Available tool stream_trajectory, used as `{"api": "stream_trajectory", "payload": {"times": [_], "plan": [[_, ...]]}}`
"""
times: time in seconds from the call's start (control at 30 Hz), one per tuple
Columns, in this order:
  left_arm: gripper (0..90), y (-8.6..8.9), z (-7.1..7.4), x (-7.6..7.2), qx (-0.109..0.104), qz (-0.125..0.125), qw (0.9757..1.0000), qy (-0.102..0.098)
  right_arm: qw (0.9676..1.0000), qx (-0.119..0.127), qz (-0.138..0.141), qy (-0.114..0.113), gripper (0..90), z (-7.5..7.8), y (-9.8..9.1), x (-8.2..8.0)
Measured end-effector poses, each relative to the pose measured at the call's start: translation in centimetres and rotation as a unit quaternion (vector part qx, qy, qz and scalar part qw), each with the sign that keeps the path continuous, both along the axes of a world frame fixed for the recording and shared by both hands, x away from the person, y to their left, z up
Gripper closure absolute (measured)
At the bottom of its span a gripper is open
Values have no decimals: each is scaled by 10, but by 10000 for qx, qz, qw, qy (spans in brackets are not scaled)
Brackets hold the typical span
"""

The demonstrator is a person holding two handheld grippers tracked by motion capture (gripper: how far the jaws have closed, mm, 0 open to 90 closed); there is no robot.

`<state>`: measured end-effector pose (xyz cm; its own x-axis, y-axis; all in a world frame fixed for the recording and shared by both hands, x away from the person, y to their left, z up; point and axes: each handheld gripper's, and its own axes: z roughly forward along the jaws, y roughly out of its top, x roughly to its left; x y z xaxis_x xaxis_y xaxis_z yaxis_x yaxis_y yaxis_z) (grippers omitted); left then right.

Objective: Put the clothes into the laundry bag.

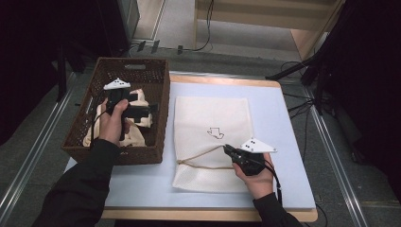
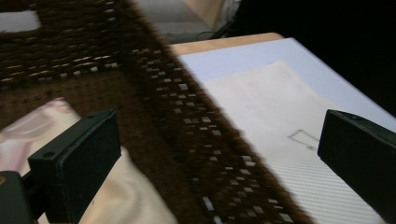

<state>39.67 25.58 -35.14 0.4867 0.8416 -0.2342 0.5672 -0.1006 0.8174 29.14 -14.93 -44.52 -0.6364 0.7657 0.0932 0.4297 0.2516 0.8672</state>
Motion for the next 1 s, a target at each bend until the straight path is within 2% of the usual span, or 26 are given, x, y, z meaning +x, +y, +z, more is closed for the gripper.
{"api": "stream_trajectory", "payload": {"times": [0.1, 0.23, 0.27, 0.3, 0.33, 0.43, 0.53, 0.63, 0.67, 0.73, 0.77, 0.8, 0.87, 0.9, 0.93, 1.0], "plan": [[0, 14, -5, 12, 16, 233, 9997, 92, 10000, 13, -2, 17, 879, 0, -1, 0], [0, 27, -14, 23, 269, 450, 9985, 161, 10000, 3, 10, 12, 879, -1, -1, 1], [0, 31, -18, 27, 339, 501, 9978, 266, 10000, 3, 11, 13, 879, -1, -1, 1], [0, 31, -18, 27, 339, 501, 9978, 266, 10000, 3, 11, 13, 879, -1, -1, 1], [0, 39, -21, 32, 137, 568, 9977, 337, 10000, -1, 18, 29, 878, -1, 0, 1], [0, 49, -23, 37, -54, 724, 9962, 483, 10000, -9, 14, 20, 879, -1, 0, 1], [0, 56, -28, 42, 54, 854, 9938, 710, 10000, -5, 18, 22, 878, -1, 0, 1], [0, 61, -34, 49, 358, 865, 9909, 968, 10000, 4, 23, 45, 878, -2, 0, 1], [0, 62, -35, 50, 403, 899, 9901, 1000, 10000, 6, 26, 44, 878, -2, 1, 1], [0, 64, -36, 51, 365, 918, 9896, 1041, 10000, 6, 27, 46, 878, -2, 1, 1], [0, 65, -41, 52, 385, 923, 9864, 1301, 10000, 10, 29, 40, 878, -2, 0, 1], [0, 65, -45, 53, 460, 940, 9844, 1416, 10000, 13, 27, 43, 877, -2, 0, 1], [4, 64, -50, 56, 638, 1179, 9760, 1719, 10000, 9, 30, 46, 877, -2, 0, 1], [47, 64, -52, 57, 698, 1260, 9730, 1803, 10000, 4, 36, 43, 877, -3, 0, 1], [56, 64, -54, 57, 767, 1254, 9706, 1905, 10000, 4, 35, 58, 877, -3, 0, 1], [25, 64, -55, 57, 751, 1246, 9698, 1956, 10000, 5, 32, 66, 877, -3, 0, 1]]}}
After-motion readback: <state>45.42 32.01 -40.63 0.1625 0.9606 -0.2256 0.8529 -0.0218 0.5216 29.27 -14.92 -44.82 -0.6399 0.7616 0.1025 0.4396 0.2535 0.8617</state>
